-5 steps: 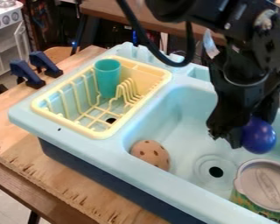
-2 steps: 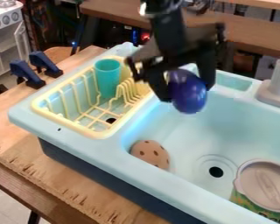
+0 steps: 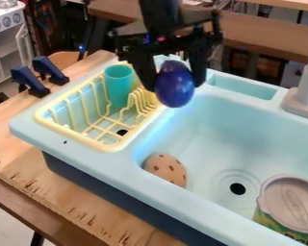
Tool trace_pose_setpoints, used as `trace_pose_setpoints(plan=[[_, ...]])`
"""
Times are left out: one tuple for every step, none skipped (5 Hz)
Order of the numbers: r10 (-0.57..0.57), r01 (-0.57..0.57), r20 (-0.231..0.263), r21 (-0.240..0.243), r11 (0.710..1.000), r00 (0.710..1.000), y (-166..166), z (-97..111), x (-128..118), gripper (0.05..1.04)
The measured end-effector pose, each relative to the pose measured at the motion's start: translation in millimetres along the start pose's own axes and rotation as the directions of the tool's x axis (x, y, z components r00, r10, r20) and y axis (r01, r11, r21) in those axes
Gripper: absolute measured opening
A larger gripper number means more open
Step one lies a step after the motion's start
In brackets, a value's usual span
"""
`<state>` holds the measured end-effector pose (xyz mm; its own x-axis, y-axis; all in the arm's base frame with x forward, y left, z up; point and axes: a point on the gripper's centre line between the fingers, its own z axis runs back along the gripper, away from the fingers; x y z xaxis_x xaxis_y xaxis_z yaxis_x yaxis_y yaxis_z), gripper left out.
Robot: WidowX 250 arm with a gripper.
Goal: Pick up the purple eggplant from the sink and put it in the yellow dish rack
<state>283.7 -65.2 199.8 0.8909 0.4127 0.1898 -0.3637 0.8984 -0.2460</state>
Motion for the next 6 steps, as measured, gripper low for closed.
trace_pose_setpoints(plan=[[0.001, 0.0, -0.012, 0.058, 0.998, 1.0, 15, 1, 2, 0.817], [0.019, -0.019, 0.007, 0.03, 0.999, 1.0, 32, -7, 4, 0.818], [0.013, -0.009, 0.057, -0.074, 0.997, 0.998, 58, -14, 7, 0.818], [0.035, -0.029, 0.068, -0.086, 0.996, 0.997, 79, -19, 11, 0.818], [0.049, -0.046, 0.057, -0.064, 0.997, 0.997, 83, -24, 12, 0.818], [0.057, -0.054, 0.052, -0.056, 0.997, 0.997, 84, -32, 16, 0.818]])
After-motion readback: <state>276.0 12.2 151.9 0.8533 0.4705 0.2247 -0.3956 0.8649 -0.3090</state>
